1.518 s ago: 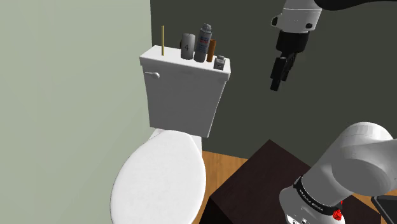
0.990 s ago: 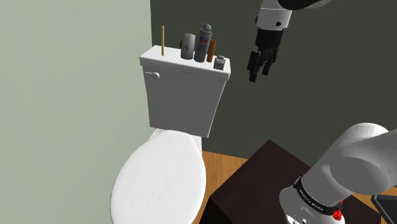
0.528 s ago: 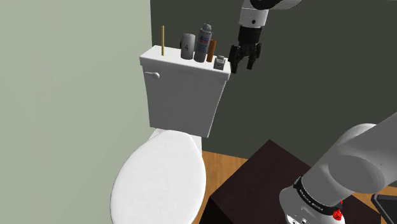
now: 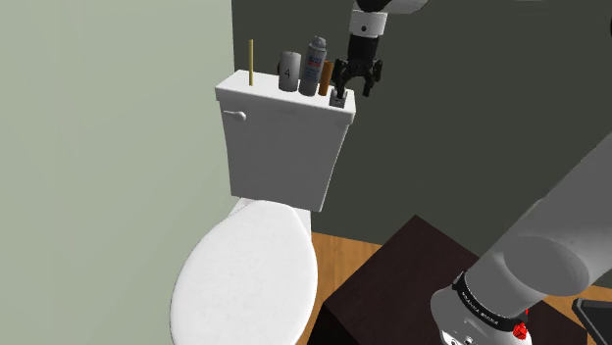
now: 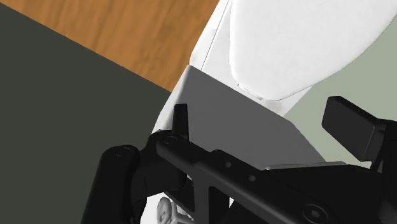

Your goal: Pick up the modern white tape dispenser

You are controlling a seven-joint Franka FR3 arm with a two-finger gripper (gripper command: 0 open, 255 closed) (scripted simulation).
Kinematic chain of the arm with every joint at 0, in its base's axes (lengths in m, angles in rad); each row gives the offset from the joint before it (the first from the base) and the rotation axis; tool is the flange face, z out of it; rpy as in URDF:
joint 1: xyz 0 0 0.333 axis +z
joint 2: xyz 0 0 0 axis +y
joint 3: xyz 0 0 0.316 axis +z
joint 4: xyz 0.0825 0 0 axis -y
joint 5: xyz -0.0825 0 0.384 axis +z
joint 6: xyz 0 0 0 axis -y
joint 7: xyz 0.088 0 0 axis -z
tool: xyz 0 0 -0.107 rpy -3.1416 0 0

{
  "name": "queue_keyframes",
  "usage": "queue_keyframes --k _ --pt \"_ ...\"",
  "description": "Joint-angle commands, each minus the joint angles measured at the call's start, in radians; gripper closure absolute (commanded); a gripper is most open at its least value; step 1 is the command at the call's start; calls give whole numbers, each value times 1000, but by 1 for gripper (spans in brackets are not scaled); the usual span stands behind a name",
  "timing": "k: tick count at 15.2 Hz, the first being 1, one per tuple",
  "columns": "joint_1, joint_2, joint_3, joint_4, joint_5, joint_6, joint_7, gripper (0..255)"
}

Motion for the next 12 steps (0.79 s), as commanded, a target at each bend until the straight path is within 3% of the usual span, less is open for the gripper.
queue_keyframes --k 1,10,12 --pt "-15 75 -15 81 7 3 14 0" --pt "-76 423 -63 536 61 -70 102 0" --pt "-82 450 -66 562 66 -67 109 0"
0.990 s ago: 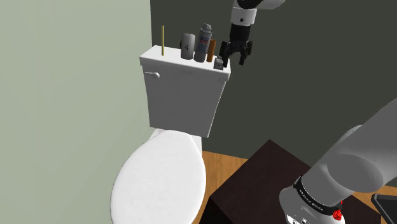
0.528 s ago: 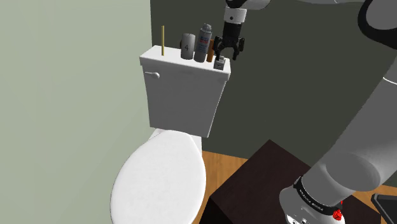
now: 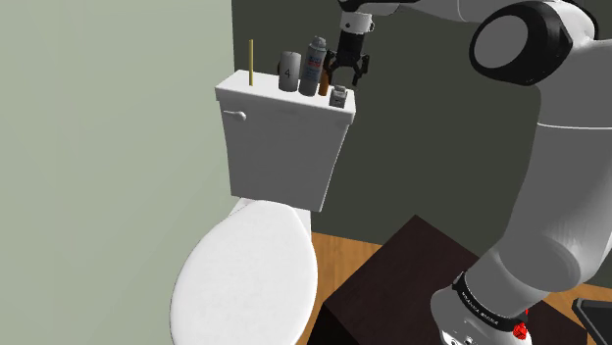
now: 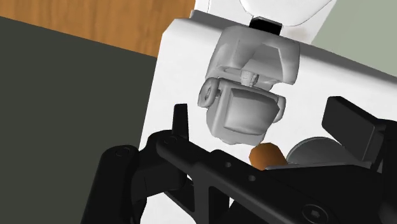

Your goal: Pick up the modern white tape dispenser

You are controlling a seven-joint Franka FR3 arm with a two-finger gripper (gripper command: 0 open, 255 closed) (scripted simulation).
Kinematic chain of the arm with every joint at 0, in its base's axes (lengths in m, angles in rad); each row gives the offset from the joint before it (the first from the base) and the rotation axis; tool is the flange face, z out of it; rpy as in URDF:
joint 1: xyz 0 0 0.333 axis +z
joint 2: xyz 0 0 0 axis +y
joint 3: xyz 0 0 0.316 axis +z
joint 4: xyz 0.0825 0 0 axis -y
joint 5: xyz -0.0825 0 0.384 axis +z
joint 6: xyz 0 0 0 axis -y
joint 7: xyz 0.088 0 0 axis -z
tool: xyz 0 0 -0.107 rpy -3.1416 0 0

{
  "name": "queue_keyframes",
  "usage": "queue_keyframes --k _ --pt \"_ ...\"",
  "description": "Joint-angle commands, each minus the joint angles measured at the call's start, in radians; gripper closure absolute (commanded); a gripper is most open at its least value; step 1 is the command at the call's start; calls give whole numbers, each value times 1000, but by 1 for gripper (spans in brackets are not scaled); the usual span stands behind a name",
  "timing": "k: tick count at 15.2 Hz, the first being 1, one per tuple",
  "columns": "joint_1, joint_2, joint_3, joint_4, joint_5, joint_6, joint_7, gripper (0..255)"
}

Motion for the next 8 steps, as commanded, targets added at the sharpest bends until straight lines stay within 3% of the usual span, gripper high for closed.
queue_keyframes --k 1,8 --pt "-2 12 -1 -7 3 21 5 0" --pt "0 8 -1 -88 3 98 4 0"
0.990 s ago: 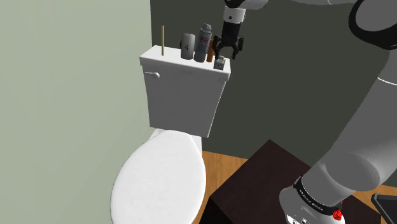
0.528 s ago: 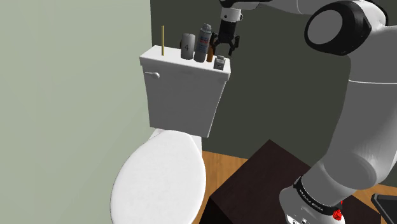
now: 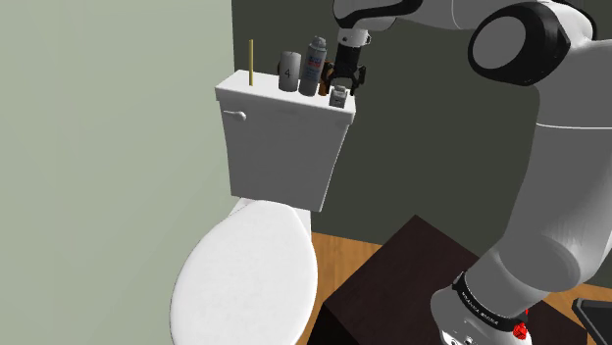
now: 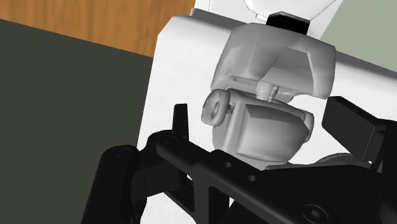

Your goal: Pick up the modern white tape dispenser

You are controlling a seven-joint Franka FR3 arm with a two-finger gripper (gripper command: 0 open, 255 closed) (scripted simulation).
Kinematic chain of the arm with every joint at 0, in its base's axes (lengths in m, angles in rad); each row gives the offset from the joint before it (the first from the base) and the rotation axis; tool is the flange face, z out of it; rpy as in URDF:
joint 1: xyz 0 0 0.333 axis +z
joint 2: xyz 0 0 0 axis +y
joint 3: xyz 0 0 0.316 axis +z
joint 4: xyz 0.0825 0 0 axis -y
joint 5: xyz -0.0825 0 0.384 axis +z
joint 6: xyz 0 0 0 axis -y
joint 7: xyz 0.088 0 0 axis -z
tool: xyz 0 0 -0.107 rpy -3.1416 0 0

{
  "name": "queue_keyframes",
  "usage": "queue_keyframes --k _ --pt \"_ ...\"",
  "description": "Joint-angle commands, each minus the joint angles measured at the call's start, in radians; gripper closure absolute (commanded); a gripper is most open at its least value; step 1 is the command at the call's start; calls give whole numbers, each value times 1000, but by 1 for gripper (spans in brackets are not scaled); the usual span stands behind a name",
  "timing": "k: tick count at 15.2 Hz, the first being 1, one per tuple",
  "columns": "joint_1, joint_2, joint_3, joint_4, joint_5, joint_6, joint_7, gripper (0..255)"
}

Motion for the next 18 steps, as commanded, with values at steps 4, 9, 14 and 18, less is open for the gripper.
queue_keyframes --k 4,9,14,18 --pt "0 1 0 -3 0 4 0 255" --pt "0 1 0 -3 0 4 0 255" --pt "-1 4 0 55 0 -50 1 255" --pt "-3 11 0 120 0 -108 2 255"
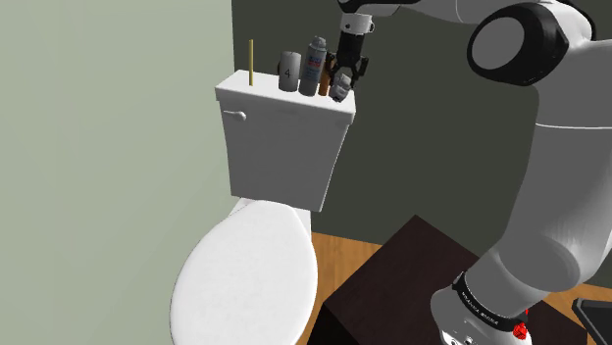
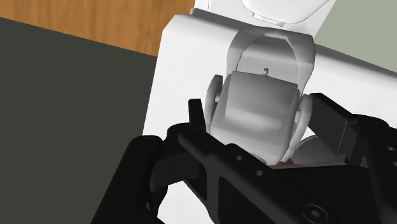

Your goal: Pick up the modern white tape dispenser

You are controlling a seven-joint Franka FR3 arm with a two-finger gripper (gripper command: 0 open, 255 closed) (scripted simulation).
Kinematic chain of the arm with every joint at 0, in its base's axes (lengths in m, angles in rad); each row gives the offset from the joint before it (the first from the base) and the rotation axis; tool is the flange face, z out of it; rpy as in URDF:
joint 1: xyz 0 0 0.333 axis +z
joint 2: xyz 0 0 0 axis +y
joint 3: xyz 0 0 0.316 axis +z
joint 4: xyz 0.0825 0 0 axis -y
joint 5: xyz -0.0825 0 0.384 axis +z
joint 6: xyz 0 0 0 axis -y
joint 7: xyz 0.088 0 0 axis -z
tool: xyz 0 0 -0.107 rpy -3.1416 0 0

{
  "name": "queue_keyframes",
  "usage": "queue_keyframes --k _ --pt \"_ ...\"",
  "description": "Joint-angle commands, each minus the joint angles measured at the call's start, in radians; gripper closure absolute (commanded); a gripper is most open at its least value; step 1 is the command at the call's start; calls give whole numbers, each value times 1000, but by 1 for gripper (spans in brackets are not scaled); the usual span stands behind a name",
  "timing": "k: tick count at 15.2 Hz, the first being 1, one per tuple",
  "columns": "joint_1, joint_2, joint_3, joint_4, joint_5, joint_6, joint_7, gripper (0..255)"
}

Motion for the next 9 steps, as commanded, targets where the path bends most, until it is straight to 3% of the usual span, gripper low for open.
queue_keyframes --k 1,9 --pt "-1 10 0 42 0 -32 1 255" --pt "-5 36 0 167 3 -131 2 255"
